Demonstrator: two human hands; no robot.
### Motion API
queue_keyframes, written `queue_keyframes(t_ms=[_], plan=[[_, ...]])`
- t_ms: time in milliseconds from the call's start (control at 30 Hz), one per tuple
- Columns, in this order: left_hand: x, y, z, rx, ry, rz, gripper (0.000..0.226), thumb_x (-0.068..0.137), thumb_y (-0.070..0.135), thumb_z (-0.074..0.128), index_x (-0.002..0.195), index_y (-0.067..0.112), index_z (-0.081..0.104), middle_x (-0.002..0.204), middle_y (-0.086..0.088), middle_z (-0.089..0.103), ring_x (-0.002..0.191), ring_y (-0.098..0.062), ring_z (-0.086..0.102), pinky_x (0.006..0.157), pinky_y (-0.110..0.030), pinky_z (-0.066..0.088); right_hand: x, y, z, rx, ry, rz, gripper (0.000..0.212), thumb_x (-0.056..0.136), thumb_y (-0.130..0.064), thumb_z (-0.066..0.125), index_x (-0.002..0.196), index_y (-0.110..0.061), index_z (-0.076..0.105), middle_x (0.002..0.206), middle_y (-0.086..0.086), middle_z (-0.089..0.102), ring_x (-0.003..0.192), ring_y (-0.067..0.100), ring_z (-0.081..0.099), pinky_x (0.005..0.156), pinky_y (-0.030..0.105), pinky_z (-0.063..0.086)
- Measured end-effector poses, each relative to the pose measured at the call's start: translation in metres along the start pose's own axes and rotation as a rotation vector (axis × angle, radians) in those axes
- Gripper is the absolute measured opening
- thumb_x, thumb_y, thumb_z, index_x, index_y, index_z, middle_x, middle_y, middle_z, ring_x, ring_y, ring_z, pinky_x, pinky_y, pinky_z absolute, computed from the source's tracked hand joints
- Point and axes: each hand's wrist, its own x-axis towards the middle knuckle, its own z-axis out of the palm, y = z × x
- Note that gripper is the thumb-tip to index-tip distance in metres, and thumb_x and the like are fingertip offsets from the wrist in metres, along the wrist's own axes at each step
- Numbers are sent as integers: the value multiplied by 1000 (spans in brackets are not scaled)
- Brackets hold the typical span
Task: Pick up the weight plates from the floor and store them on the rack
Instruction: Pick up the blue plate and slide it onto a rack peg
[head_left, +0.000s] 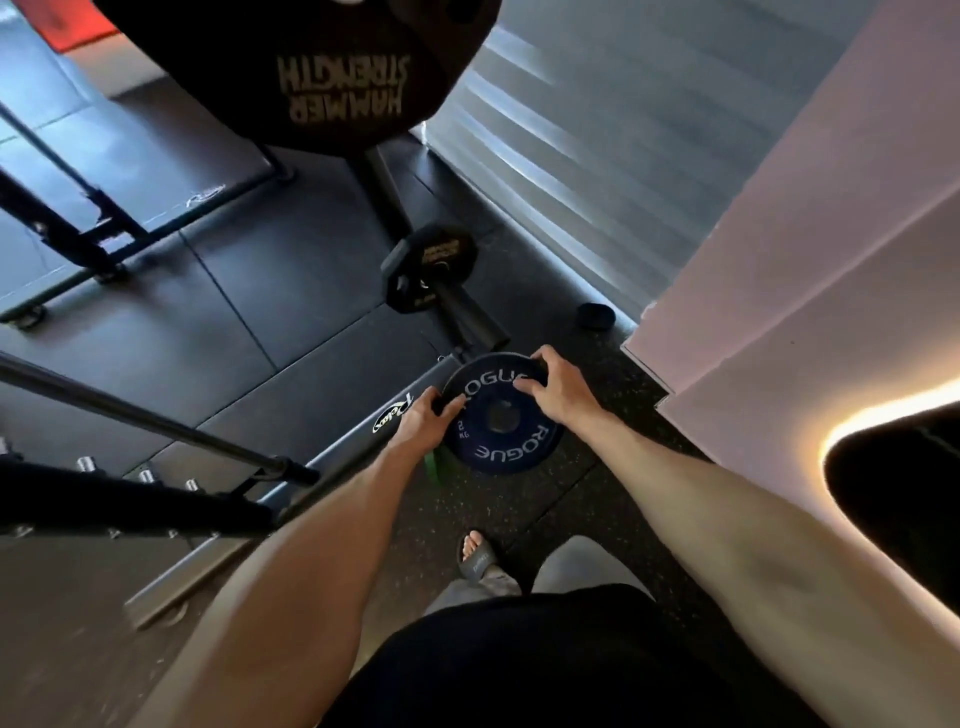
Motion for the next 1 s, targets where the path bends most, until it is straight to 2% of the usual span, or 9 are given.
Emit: queue_keyframes(t_ms=[133,233,300,467,600,700,767,900,1000], plan=[[18,20,-2,-16,28,-60,66,89,64,54,137,19,49,125,-10,64,108,-28,64,94,-44,54,35,-2,-13,-24,-53,-56,28,89,-31,72,103,-20,51,100,3,66,90,19,63,75,33,47],[26,36,2,-49,92,-82,56,93,56,56,132,15,51,123,-11,64,104,-25,63,84,-35,51,59,-1,-22,-20,-85,-103,27,90,-29,71,105,-18,51,101,4,66,91,20,63,79,36,50],[30,47,5,-57,128,-101,52,95,53,55,131,16,51,123,-10,63,103,-26,62,80,-34,49,74,-2,-28,-26,-109,-146,28,90,-28,71,106,-17,50,103,6,65,92,20,62,81,37,50],[35,61,16,-118,242,-134,46,95,52,56,120,14,52,117,-11,65,105,-30,63,89,-42,52,106,-3,-43,-48,-173,-260,27,90,-24,71,102,-19,47,101,4,63,92,19,62,77,34,50],[36,70,22,-166,315,-170,43,95,49,56,117,12,51,109,-9,65,97,-25,62,73,-33,50,124,-5,-49,-96,-215,-331,29,90,-24,71,107,-18,48,107,8,61,95,19,62,79,34,53],[37,72,24,-179,337,-185,43,94,51,57,118,16,50,109,-8,65,97,-28,65,76,-38,55,132,-7,-51,-135,-240,-375,32,89,-24,71,111,-16,48,111,9,58,98,19,59,82,32,52],[35,73,23,-183,339,-189,42,96,47,57,119,14,50,108,-6,64,88,-25,65,68,-32,51,135,-8,-51,-160,-251,-418,31,89,-22,71,109,-16,48,109,9,55,97,18,56,81,30,49],[36,71,23,-150,359,-173,41,97,44,57,124,14,48,119,-8,62,102,-26,59,82,-36,46,137,-11,-53,-206,-248,-500,27,91,-18,69,103,-17,45,104,5,52,92,15,54,77,26,46],[38,72,26,-174,402,-183,37,97,40,57,122,14,49,119,-11,63,108,-31,59,88,-41,47,142,-16,-52,-249,-215,-565,25,91,-16,68,100,-19,45,102,5,53,89,15,57,79,29,52]])
